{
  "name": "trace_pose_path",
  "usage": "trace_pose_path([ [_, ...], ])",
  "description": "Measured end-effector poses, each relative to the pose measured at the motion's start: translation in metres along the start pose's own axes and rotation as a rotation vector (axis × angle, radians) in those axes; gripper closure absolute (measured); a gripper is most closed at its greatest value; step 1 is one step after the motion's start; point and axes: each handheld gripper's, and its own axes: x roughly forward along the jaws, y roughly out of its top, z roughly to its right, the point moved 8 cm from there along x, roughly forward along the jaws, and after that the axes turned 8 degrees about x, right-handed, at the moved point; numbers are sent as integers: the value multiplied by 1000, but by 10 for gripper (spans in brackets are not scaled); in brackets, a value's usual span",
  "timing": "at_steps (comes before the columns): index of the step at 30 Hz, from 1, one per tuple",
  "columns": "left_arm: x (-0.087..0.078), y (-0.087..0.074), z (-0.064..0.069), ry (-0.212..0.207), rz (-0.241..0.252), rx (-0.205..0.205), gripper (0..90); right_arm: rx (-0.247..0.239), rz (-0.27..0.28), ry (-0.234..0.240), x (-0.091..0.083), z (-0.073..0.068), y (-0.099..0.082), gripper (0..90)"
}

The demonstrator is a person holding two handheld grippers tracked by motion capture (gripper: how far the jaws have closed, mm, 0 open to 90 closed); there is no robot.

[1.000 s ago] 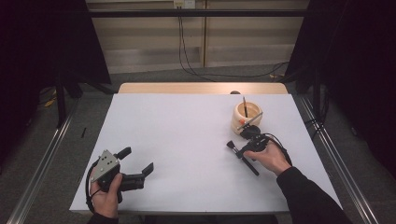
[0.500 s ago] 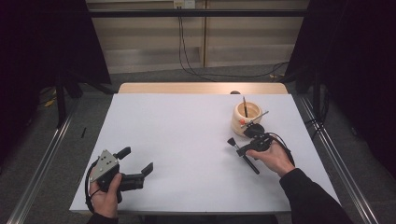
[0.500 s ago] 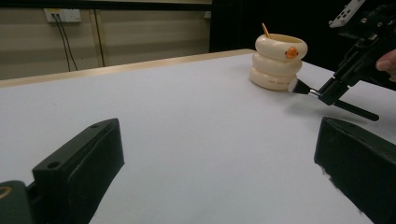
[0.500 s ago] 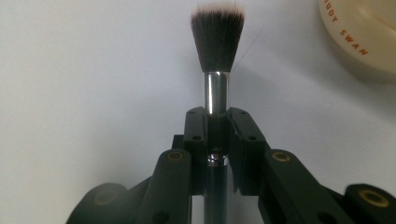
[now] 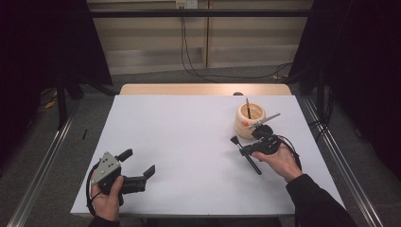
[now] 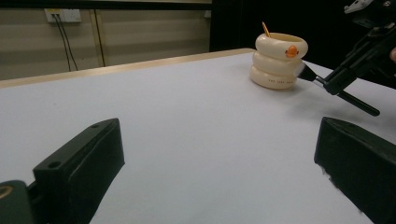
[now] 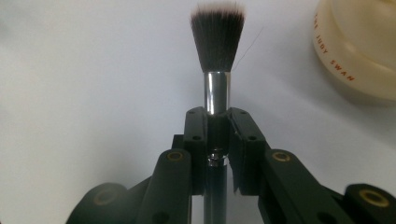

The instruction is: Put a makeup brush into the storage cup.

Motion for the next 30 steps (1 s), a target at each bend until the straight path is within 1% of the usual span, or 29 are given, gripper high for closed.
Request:
trace_pose_path([
  [1,0,0,0,-4,4,-5,14,6,7,10,-1,-1,-1,782],
  [3,0,0,0,-6,4,-7,14,-2,21,24,-2,-2,-2,782],
  [6,0,0,1,4,-3,2,14,-11,62,33,-3,-2,-3,782],
  [7,0,0,1,-2,0,-2,14,-18,78,42,-4,-3,-3,782],
  [9,0,0,1,2,0,-2,13,-6,101,50,-7,-3,-3,782],
  [11,0,0,0,-5,5,-4,13,-19,127,59,-10,-4,-2,782],
  [12,0,1,0,2,7,-6,13,-16,136,58,-12,-4,-2,782],
  [13,0,1,0,2,7,-6,10,-20,154,69,-13,-5,-1,782],
  [14,-1,2,0,7,13,-8,10,-20,154,69,-13,-5,-1,782],
  [15,0,2,0,4,13,-11,12,-31,167,81,-14,-7,0,782],
  [16,-1,1,1,2,10,-4,12,-33,166,81,-15,-7,-1,782],
  [17,-1,2,1,3,12,-6,12,-38,170,97,-16,-9,-1,782],
  [18,-1,2,1,3,12,-6,12,-50,180,99,-16,-9,0,782],
  [19,-1,1,0,2,7,2,12,-49,184,97,-17,-9,0,782],
  [20,-1,1,1,2,10,-2,12,-51,191,106,-17,-10,0,782],
  [22,-1,2,1,3,12,-5,12,-55,209,109,-19,-10,0,782],
  [23,-1,2,1,3,12,-5,12,-55,209,109,-19,-10,0,782],
  [24,-1,1,1,3,9,-2,12,-61,228,115,-21,-10,0,782],
  [25,0,1,1,2,12,-7,12,-58,235,113,-22,-9,-1,782],
  [27,0,2,1,2,13,-7,13,-37,248,109,-24,-7,-2,782],
  [28,0,2,2,3,9,-5,12,-41,261,110,-25,-7,-2,782],
  [29,0,2,2,3,9,-5,10,-41,261,110,-25,-7,-2,782],
  [30,0,2,2,0,10,0,10,-47,281,110,-28,-7,-4,782],
])
